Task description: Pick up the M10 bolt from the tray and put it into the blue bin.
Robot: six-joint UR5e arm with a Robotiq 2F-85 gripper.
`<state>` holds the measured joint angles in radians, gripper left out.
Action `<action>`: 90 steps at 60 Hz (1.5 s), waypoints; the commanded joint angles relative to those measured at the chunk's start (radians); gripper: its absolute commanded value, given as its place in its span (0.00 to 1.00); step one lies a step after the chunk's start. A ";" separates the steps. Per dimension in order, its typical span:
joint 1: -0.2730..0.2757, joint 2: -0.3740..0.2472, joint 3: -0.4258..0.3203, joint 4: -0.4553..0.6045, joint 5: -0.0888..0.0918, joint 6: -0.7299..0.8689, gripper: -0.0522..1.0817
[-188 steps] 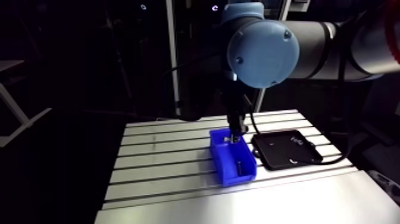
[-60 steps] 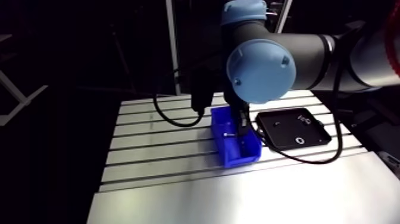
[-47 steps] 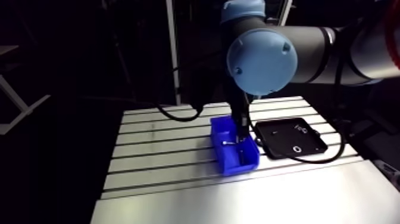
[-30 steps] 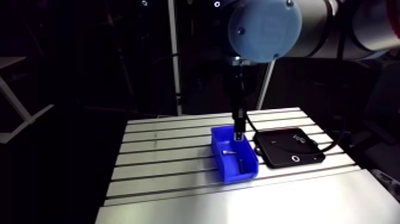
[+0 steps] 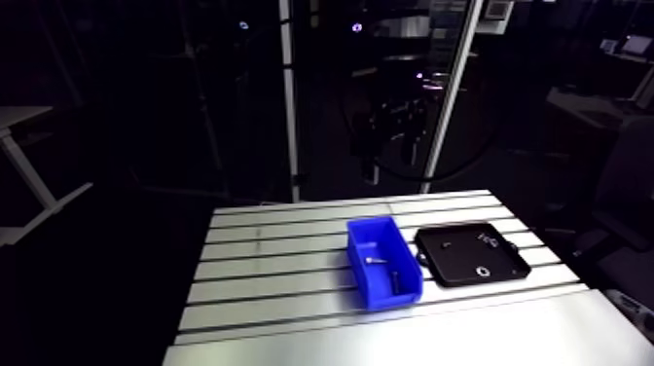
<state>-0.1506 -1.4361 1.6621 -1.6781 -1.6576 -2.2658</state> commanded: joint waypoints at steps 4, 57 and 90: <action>-0.053 -0.058 -0.134 0.131 0.011 0.465 0.05; -0.092 -0.060 -0.252 0.193 0.054 0.478 0.05; -0.092 -0.060 -0.239 0.191 0.054 0.478 0.05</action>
<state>-0.2433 -1.4963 1.4191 -1.4861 -1.6054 -1.7881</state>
